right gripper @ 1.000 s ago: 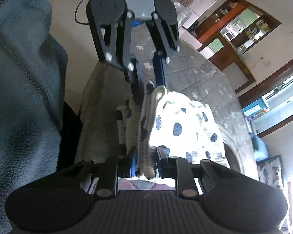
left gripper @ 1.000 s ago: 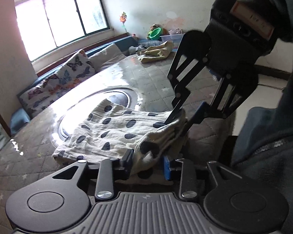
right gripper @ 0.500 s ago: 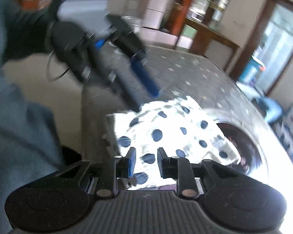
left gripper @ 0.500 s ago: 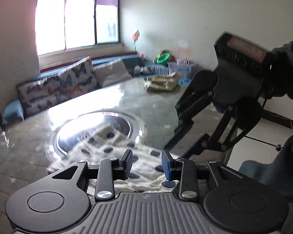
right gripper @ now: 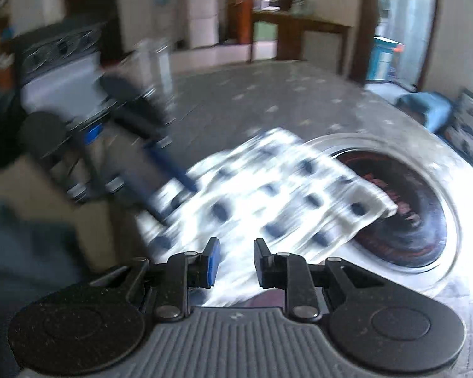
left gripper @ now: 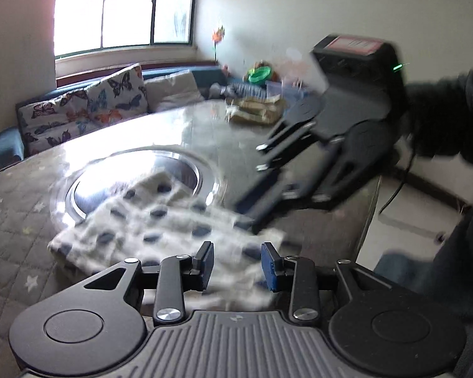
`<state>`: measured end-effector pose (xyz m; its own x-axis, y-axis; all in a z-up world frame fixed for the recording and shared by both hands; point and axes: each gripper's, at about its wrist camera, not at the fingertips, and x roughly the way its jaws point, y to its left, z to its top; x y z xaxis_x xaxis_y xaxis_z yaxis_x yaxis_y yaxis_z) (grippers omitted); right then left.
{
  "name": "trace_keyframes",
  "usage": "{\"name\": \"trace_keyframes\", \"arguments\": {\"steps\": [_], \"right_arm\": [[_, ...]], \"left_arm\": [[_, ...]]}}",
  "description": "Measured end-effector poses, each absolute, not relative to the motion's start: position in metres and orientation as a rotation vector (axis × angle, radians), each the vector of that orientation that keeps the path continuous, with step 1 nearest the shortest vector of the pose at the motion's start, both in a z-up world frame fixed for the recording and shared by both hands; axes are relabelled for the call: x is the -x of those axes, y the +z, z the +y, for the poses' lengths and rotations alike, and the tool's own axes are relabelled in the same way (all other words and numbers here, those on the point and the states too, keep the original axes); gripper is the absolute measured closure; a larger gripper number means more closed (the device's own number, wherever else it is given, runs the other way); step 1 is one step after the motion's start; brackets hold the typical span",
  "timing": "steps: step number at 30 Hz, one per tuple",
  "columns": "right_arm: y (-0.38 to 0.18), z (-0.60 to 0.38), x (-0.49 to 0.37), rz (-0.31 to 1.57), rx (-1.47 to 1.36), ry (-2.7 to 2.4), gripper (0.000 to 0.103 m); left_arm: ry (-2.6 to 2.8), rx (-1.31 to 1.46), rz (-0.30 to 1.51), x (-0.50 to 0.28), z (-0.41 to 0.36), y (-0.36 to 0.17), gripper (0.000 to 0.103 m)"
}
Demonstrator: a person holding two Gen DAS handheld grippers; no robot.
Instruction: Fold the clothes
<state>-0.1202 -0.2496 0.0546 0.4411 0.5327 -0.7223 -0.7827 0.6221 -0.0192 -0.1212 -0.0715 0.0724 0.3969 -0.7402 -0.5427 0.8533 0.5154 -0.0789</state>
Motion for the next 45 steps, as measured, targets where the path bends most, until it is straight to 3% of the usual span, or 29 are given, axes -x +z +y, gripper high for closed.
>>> {"name": "trace_keyframes", "arguments": {"steps": [16,28,38,45], "right_arm": [[-0.001,-0.256,-0.014,0.799,0.193,0.557,0.081],[0.03,-0.223,-0.004,0.741,0.26,0.725,0.081],[0.006,-0.148,0.001,0.752,0.439,0.879,0.081],[0.001,-0.136,-0.023,0.759,0.389,0.85,0.081]], "left_arm": [[-1.087,-0.187,0.682,0.105,-0.094,0.039,0.067],[-1.08,-0.133,0.674,0.104,-0.086,0.039,0.063],[-1.058,-0.069,0.691,0.105,-0.079,0.033,0.062],[-1.052,-0.047,0.701,0.105,-0.075,0.033,0.058]]}}
